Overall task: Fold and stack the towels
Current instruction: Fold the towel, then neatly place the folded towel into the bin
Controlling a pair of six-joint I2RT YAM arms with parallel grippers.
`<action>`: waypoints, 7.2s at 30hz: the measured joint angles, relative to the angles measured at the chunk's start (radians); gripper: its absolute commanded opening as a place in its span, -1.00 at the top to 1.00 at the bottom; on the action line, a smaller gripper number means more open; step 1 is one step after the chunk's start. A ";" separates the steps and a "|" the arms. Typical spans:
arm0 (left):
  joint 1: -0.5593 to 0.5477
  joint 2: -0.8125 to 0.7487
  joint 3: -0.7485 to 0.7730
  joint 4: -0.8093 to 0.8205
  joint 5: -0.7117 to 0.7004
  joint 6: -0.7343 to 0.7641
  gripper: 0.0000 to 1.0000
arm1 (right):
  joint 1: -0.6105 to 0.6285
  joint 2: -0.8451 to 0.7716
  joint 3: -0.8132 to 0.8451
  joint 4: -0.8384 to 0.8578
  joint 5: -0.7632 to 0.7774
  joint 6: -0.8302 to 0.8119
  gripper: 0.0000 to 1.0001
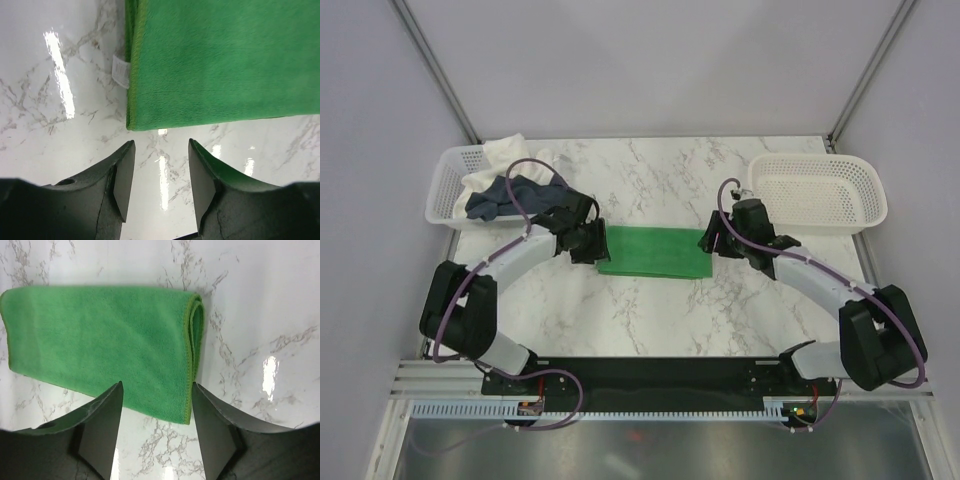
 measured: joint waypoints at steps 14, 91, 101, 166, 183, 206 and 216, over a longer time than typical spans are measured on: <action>0.026 0.123 0.057 0.161 0.132 0.008 -0.08 | -0.072 0.309 0.170 -0.027 -0.063 -0.074 -0.41; 0.056 -0.087 0.116 -0.025 0.135 0.045 -0.62 | -0.478 0.644 1.241 -0.807 0.083 -0.473 1.00; 0.056 -0.083 0.116 -0.025 0.153 0.052 -0.62 | -0.549 0.765 1.382 -0.823 0.063 -0.499 1.00; 0.056 -0.057 0.122 -0.024 0.220 0.058 -0.63 | -0.778 1.097 1.566 -0.684 0.349 -0.636 0.32; 0.056 -0.085 0.122 -0.021 0.221 0.059 -0.64 | -0.636 0.833 1.350 -0.607 0.319 -0.526 0.29; 0.056 -0.114 0.121 -0.013 0.217 0.063 -0.63 | -0.511 0.960 1.091 -0.216 -0.086 -0.181 1.00; 0.056 -0.120 0.121 -0.012 0.213 0.062 -0.63 | -0.509 0.955 1.070 -0.167 -0.111 -0.122 0.62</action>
